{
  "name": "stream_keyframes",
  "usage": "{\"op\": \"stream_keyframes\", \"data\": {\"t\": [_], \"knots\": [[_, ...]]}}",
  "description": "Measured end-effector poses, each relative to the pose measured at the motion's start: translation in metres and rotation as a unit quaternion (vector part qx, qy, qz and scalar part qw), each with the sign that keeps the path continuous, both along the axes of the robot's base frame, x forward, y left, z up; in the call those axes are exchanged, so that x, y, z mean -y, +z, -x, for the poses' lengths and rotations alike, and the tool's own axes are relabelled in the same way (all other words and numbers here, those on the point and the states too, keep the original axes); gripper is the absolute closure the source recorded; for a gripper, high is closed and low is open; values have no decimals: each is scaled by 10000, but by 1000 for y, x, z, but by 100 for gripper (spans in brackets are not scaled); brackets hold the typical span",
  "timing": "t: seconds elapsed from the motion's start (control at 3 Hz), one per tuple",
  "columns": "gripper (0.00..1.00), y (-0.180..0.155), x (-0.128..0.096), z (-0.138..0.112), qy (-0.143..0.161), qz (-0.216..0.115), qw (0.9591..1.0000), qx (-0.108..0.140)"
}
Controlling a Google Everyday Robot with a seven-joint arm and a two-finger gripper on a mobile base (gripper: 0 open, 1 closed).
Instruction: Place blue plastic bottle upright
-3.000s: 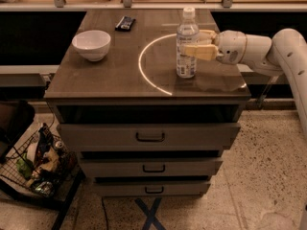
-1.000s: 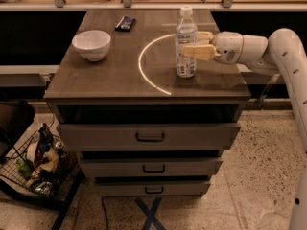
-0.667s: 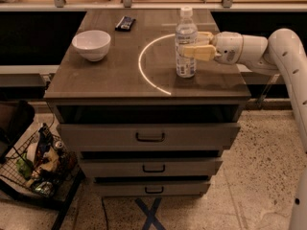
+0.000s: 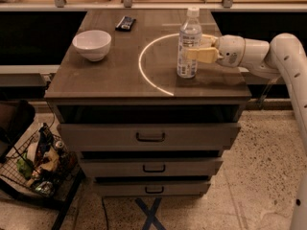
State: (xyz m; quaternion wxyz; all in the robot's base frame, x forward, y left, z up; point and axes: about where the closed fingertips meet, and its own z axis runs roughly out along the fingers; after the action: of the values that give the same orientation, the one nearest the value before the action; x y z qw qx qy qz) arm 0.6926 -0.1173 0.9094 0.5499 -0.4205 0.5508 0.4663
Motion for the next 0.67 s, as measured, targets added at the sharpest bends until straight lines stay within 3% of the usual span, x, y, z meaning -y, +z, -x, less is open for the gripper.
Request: {"op": "stream_keyframes", "data": {"t": [0.33,0.67], "knots": [[100,0,0,0,-1,-1,10000,-1],[84,0,0,0,0,-1,10000,-1]]}}
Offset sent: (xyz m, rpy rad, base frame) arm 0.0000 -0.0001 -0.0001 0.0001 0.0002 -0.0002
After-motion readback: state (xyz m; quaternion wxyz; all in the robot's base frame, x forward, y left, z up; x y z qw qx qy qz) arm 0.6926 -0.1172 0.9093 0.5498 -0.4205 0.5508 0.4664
